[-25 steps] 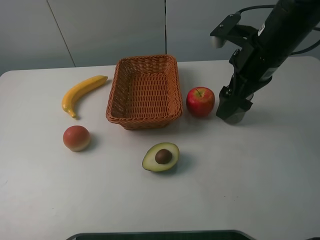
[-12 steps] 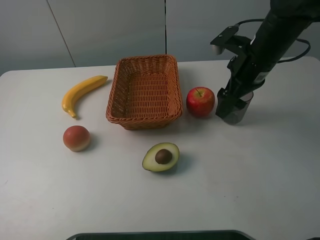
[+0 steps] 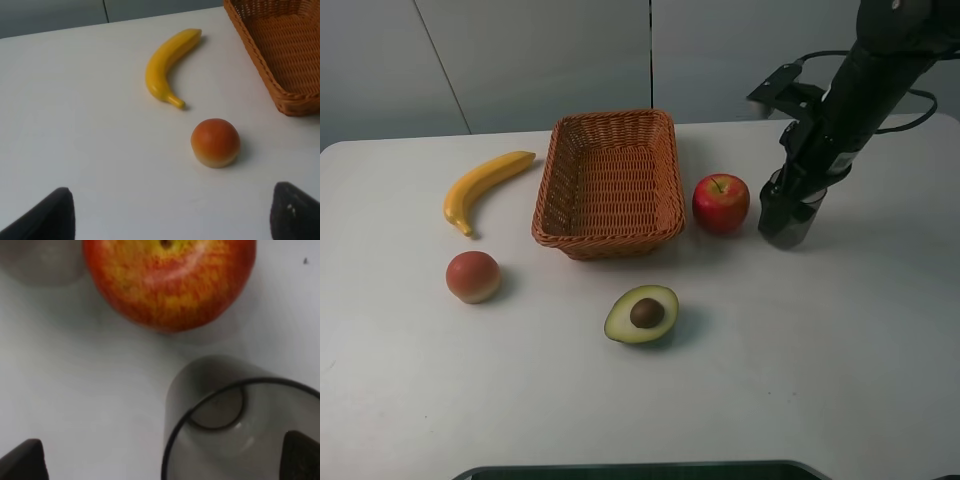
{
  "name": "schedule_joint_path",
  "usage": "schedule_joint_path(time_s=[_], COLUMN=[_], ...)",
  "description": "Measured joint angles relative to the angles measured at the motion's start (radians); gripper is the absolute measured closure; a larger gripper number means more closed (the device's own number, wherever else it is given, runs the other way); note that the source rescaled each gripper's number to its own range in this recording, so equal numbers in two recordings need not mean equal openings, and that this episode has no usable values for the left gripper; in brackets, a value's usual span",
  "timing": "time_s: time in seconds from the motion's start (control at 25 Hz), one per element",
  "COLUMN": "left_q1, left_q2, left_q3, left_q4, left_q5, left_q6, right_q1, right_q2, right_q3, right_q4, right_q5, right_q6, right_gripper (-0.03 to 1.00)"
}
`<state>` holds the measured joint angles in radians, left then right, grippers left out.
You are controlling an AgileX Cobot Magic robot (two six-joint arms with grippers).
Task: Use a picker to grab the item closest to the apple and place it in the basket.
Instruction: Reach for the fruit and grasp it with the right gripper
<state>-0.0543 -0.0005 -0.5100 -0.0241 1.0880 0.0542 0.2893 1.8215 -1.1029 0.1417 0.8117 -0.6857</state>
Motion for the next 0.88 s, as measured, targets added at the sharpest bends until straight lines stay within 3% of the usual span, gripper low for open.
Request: schedule_joint_path(time_s=[0.72,0.8,0.88], left_q1=[0.0,0.0,0.0], left_q2=[0.0,0.0,0.0], left_q3=[0.0,0.0,0.0], left_q4=[0.0,0.0,0.0], left_q5=[0.0,0.0,0.0], left_q6=[0.0,0.0,0.0], right_q1=[0.0,0.0,0.0], right_q2=[0.109,0.109,0.109], right_q3=[-0.002,-0.002,-0.002], right_q4=[-0.002,-0.002,-0.002], right_q5=[-0.093,-0.094,-0.096], right_q6=[0.006,0.012,0.014], right_gripper=[-0.03,0.06,0.27])
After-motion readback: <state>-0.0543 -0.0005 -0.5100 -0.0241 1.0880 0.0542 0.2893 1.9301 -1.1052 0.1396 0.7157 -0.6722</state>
